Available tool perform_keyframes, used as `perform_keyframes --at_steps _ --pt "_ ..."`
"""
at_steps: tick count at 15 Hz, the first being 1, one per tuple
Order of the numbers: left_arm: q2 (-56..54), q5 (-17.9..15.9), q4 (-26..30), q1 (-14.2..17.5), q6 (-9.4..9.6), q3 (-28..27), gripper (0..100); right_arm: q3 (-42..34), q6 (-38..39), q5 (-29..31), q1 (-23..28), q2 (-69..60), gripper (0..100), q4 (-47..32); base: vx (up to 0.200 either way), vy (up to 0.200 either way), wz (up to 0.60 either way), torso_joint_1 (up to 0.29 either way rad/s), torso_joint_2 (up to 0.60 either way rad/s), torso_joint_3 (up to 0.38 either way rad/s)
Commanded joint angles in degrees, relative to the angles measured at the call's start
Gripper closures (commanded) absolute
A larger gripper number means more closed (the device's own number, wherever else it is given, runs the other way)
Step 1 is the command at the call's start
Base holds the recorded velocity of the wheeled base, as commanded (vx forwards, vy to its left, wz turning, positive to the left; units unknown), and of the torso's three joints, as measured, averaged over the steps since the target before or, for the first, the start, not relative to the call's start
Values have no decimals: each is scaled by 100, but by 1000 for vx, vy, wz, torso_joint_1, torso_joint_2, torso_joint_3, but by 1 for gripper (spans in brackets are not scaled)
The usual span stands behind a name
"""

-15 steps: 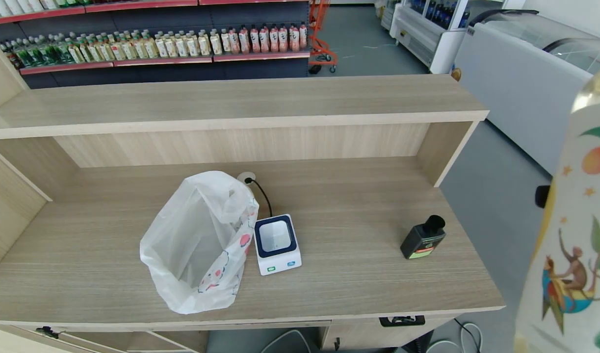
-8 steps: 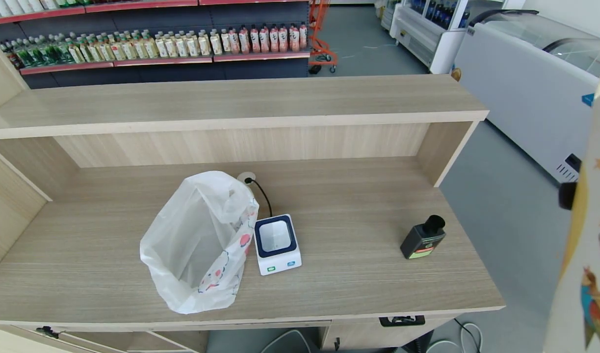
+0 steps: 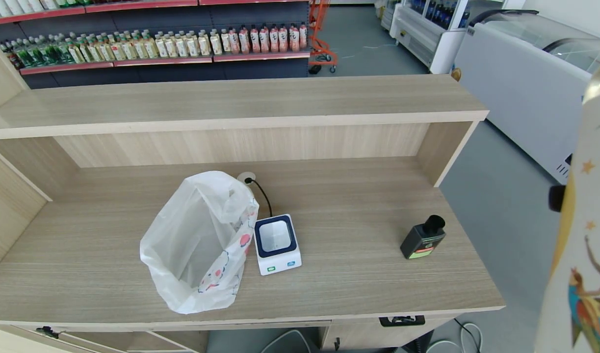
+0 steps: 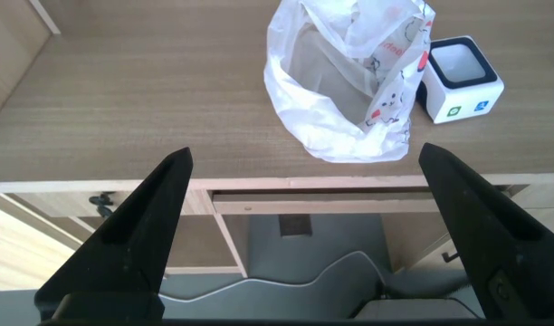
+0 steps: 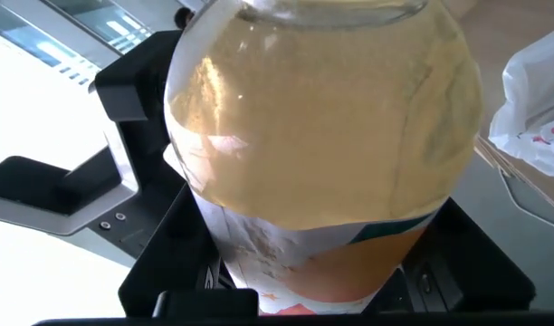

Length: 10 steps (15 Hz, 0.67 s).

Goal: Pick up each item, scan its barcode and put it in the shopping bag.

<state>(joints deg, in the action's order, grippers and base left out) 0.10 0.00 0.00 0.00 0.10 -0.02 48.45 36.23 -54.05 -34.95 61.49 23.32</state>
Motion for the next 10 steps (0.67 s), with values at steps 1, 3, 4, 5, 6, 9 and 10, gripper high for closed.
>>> perform_keyframes --at_steps 1,3,4,5,6,9,10 --pt "-1 0 0 0 -1 -6 0 -28 -2 0 15 3 100 6 0 0 0 0 0 0" --pt "-1 0 0 0 -1 -6 0 -63 -11 9 23 -5 100 6 0 0 0 0 0 0" --pt "-1 0 0 0 -1 2 0 -90 -11 9 23 -5 100 6 0 0 0 0 0 0" --pt "-1 0 0 0 -1 2 0 -151 -63 26 32 -5 100 15 0 0 0 0 0 0" --pt "-1 0 0 0 -1 -6 0 -230 -301 149 50 30 100 23 0 0 0 0 0 0" --pt "-1 0 0 0 -1 -6 0 -626 -2894 1582 533 478 100 59 0 0 0 0 0 0" --pt "-1 0 0 -9 -1 2 0 -679 -3482 1995 630 601 100 103 0 0 0 0 0 0"
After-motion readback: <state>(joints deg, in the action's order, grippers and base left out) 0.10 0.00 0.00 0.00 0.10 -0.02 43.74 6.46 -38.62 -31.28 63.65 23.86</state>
